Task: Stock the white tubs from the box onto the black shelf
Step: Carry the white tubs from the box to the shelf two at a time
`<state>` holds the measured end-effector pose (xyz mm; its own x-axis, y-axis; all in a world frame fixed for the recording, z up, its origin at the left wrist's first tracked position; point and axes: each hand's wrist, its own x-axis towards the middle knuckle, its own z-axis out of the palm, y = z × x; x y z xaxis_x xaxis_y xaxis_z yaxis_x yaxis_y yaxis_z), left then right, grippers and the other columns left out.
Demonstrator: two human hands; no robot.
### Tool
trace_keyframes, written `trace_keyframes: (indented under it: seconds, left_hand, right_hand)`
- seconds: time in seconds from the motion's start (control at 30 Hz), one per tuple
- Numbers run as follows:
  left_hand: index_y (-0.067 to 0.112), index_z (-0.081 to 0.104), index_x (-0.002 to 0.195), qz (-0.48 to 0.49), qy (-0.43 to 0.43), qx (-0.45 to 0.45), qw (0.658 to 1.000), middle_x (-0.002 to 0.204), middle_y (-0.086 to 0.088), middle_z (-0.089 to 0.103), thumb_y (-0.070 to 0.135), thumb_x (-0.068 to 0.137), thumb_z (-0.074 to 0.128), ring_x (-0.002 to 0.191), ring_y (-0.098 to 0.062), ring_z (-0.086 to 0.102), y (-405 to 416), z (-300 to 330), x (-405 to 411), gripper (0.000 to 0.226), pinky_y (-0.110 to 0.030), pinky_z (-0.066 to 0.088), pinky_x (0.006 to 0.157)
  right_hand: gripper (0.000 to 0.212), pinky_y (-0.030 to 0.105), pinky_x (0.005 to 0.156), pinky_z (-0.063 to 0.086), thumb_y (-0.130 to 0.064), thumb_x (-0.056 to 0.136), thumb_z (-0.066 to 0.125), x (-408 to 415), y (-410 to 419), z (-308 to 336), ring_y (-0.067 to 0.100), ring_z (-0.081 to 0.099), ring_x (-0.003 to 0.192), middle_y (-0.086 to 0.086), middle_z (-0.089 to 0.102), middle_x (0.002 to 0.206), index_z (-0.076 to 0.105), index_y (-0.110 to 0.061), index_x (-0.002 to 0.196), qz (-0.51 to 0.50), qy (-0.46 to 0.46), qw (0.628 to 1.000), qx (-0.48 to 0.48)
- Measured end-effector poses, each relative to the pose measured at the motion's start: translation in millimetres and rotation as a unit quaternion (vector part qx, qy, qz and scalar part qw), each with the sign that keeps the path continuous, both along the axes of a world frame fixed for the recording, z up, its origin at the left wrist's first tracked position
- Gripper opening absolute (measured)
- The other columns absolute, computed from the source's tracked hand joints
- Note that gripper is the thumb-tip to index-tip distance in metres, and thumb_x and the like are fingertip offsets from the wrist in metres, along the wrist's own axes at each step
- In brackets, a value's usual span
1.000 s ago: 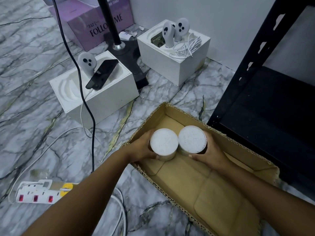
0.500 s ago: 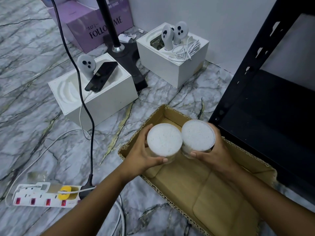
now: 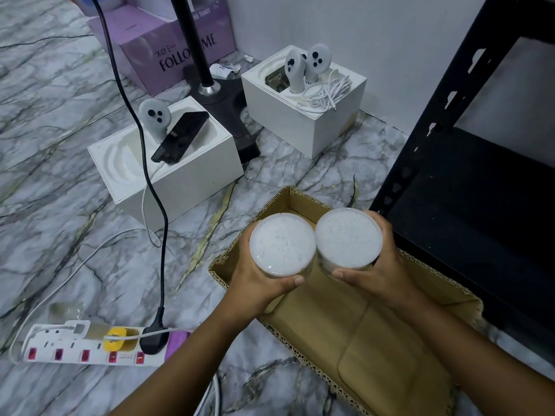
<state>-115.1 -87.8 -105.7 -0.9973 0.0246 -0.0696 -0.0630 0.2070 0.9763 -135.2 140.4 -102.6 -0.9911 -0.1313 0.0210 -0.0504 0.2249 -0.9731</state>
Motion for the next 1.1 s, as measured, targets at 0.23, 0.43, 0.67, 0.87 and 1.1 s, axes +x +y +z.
trace_keyframes:
  seconds: [0.23, 0.43, 0.67, 0.87, 1.1]
  left_hand:
    - [0.048, 0.035, 0.123, 0.002, 0.009, 0.001, 1.000, 0.128, 0.023, 0.048, 0.042, 0.047, 0.086, 0.118, 0.011, 0.046, -3.1, 9.5, -1.1, 0.092, -0.004, 0.040, 0.088]
    - [0.045, 0.034, 0.126, 0.009, 0.016, 0.000, 1.000, 0.128, 0.022, 0.048, 0.041, 0.047, 0.087, 0.118, 0.009, 0.047, -2.9, 27.1, -1.2, 0.095, -0.004, 0.041, 0.087]
    - [0.036, 0.032, 0.133, 0.007, 0.018, 0.023, 1.000, 0.131, 0.015, 0.047, 0.036, 0.051, 0.086, 0.121, 0.005, 0.047, -4.8, 105.9, 10.6, 0.098, -0.006, 0.042, 0.088]
    - [0.041, 0.034, 0.127, 0.009, 0.001, 0.034, 0.999, 0.129, 0.022, 0.047, 0.036, 0.051, 0.085, 0.120, 0.006, 0.046, -9.1, 197.6, 31.2, 0.092, -0.007, 0.042, 0.090]
    - [0.035, 0.034, 0.131, 0.010, -0.021, 0.038, 0.999, 0.130, 0.016, 0.049, 0.036, 0.050, 0.086, 0.121, 0.002, 0.048, -15.3, 309.9, 49.6, 0.096, -0.010, 0.044, 0.088]
  right_hand:
    - [0.093, 0.008, 0.091, 0.040, -0.037, 0.048, 0.083, -2.3, 1.1, 12.9, -0.007, 0.047, 0.117, -0.025, 0.046, 0.126, 0.034, -0.038, 0.128, 0.002, 0.018, 1.000, -0.010]
    - [0.093, 0.005, 0.091, 0.039, -0.037, 0.048, 0.082, 0.7, -1.6, 35.7, -0.011, 0.046, 0.114, -0.021, 0.045, 0.125, 0.033, -0.035, 0.127, -0.002, 0.024, 1.000, -0.012]
    - [0.094, 0.003, 0.087, 0.039, -0.024, 0.051, 0.086, 26.2, -4.2, 107.9, -0.015, 0.045, 0.113, -0.021, 0.043, 0.126, 0.033, -0.035, 0.128, -0.008, 0.001, 1.000, -0.004]
    - [0.095, 0.003, 0.088, 0.039, -0.031, 0.050, 0.086, 49.4, -9.0, 193.7, -0.013, 0.045, 0.115, -0.025, 0.044, 0.126, 0.033, -0.038, 0.128, -0.021, -0.021, 1.000, -0.002]
    - [0.096, 0.014, 0.094, 0.044, -0.040, 0.047, 0.085, 67.1, -10.6, 304.7, -0.003, 0.046, 0.122, -0.033, 0.046, 0.124, 0.033, -0.045, 0.128, -0.032, -0.038, 0.999, -0.003]
